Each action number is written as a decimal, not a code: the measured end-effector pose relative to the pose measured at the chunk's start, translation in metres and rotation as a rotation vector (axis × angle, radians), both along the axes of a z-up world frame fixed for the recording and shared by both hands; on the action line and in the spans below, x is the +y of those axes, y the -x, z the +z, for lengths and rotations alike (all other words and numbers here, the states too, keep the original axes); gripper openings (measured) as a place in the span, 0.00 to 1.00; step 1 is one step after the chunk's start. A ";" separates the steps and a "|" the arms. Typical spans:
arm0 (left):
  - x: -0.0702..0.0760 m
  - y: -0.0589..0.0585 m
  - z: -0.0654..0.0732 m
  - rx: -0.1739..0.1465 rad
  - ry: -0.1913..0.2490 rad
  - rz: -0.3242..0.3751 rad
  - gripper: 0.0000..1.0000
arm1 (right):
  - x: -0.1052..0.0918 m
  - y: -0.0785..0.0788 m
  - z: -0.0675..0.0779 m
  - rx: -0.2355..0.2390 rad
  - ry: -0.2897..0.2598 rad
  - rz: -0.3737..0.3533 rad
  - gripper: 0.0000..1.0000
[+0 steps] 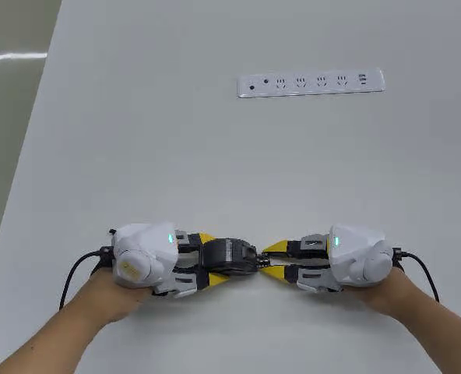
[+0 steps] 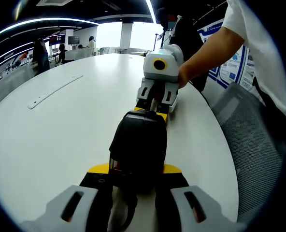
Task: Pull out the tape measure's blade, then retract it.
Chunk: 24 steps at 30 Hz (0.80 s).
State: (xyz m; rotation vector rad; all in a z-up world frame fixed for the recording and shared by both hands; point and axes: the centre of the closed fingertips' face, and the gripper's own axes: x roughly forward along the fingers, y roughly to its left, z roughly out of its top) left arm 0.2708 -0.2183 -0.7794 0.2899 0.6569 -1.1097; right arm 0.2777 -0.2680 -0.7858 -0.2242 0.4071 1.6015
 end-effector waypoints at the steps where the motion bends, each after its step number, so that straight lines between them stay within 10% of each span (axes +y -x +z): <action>1: 0.000 0.000 0.000 0.000 0.000 0.000 0.30 | 0.000 0.000 0.000 0.001 0.000 0.001 0.13; 24: 0.000 0.001 0.000 0.003 -0.003 -0.012 0.29 | -0.008 0.001 0.001 -0.002 -0.003 0.014 0.12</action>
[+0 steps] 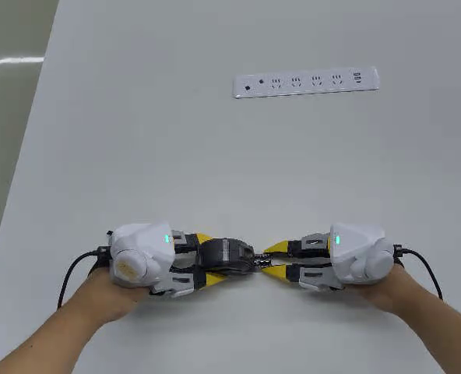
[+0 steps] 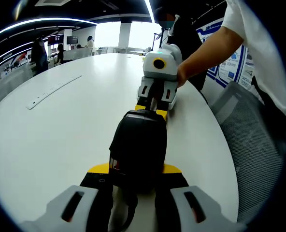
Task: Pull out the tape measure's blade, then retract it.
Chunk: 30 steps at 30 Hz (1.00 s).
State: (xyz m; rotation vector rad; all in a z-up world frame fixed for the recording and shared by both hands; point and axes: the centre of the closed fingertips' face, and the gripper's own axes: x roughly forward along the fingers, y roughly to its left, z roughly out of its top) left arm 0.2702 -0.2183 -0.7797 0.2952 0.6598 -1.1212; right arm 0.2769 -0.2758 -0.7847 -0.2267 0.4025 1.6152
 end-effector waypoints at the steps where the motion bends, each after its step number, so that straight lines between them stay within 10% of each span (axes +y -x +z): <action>1: 0.000 0.000 0.000 -0.001 -0.001 0.000 0.29 | -0.001 -0.001 0.000 -0.003 0.001 0.000 0.12; 30: -0.001 -0.001 -0.001 -0.003 0.004 -0.005 0.29 | -0.032 -0.007 0.000 0.003 0.009 -0.018 0.11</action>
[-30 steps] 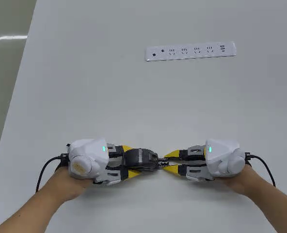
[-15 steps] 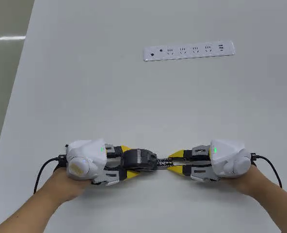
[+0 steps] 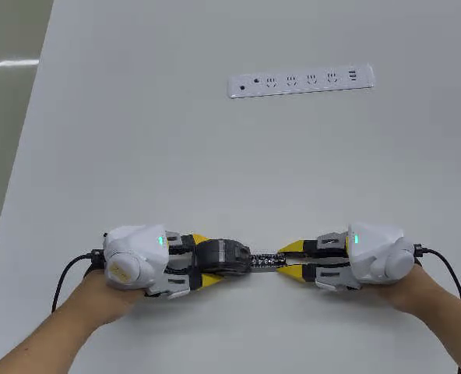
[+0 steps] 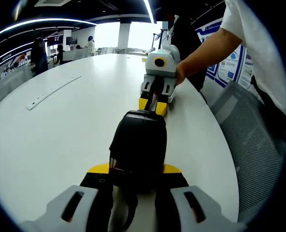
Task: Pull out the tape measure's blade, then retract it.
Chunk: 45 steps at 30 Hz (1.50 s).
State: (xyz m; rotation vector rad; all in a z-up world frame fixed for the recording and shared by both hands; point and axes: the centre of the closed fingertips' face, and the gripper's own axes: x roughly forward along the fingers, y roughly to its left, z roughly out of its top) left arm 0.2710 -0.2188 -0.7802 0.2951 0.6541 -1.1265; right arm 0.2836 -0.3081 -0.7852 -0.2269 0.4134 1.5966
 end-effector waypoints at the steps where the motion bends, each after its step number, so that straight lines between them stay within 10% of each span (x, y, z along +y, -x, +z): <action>1: 0.000 0.000 0.000 0.000 -0.001 0.000 0.29 | -0.001 0.000 0.000 0.000 0.000 0.000 0.11; 45: 0.000 0.000 0.000 -0.002 -0.007 0.001 0.29 | -0.057 -0.008 0.003 0.036 0.007 -0.053 0.10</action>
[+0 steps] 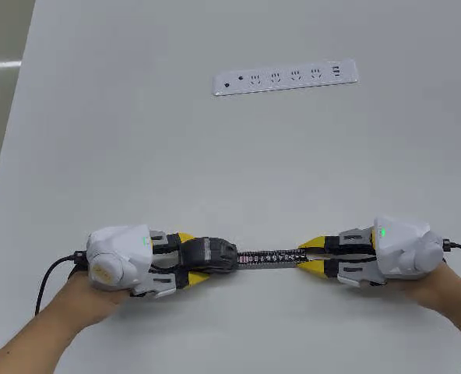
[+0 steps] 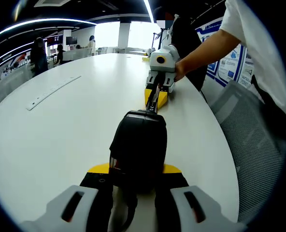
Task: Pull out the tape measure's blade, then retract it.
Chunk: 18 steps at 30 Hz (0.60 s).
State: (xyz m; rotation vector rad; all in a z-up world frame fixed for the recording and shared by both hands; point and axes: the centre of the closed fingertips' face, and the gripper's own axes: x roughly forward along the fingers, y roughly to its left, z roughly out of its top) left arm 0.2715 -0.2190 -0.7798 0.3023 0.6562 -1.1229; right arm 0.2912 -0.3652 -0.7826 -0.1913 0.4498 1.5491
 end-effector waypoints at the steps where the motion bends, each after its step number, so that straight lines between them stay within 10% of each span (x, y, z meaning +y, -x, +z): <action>1: 0.000 0.000 0.000 0.001 0.001 0.001 0.29 | -0.002 -0.001 0.000 0.000 0.001 -0.004 0.10; 18: -0.001 0.000 0.000 0.005 0.003 0.005 0.29 | -0.019 -0.003 0.000 0.018 0.003 -0.017 0.10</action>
